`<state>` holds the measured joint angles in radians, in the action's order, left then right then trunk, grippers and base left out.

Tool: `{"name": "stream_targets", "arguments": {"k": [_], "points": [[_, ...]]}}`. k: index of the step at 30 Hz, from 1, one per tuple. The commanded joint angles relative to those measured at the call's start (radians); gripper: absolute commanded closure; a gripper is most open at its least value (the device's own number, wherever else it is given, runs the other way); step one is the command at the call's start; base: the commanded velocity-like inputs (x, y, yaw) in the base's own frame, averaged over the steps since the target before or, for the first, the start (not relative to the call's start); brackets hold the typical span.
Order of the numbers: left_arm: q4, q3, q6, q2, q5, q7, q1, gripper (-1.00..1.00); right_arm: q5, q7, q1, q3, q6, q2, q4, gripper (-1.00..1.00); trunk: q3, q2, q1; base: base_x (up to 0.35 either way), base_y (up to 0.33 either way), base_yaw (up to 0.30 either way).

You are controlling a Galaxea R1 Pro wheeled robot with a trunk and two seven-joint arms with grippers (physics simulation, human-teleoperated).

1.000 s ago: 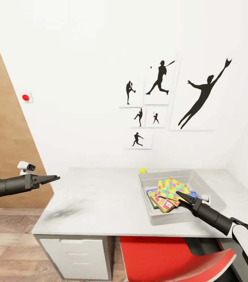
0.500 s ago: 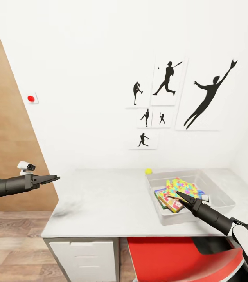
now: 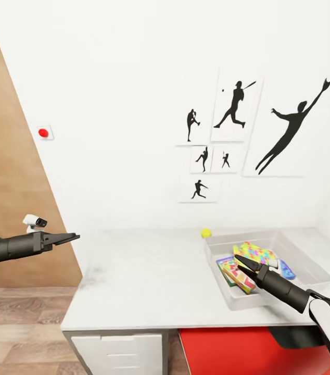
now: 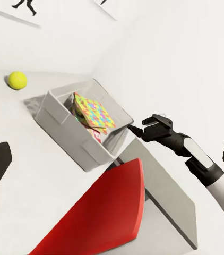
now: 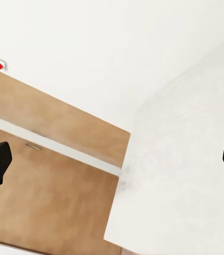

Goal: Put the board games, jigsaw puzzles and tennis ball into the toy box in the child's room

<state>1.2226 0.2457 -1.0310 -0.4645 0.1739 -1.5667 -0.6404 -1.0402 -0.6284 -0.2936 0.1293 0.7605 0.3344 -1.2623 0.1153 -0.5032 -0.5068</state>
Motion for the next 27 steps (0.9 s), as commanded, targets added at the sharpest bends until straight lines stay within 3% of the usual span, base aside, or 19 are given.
{"name": "stream_targets", "arguments": {"k": [1,27], "points": [[0.0,0.0,-0.011,0.0,0.0,-0.004,-0.001,-1.0,-0.003,-0.001,-0.001,0.001,0.007,0.0,0.0,-1.0,0.002,-0.002,-0.001,0.14,0.074,0.0],[0.0,0.0,-0.011,0.0,-0.001,-0.004,-0.001,-1.0,-0.003,-0.002,-0.001,0.001,0.007,0.0,0.0,-1.0,0.002,-0.002,-0.001,0.086,0.032,0.0]]}}
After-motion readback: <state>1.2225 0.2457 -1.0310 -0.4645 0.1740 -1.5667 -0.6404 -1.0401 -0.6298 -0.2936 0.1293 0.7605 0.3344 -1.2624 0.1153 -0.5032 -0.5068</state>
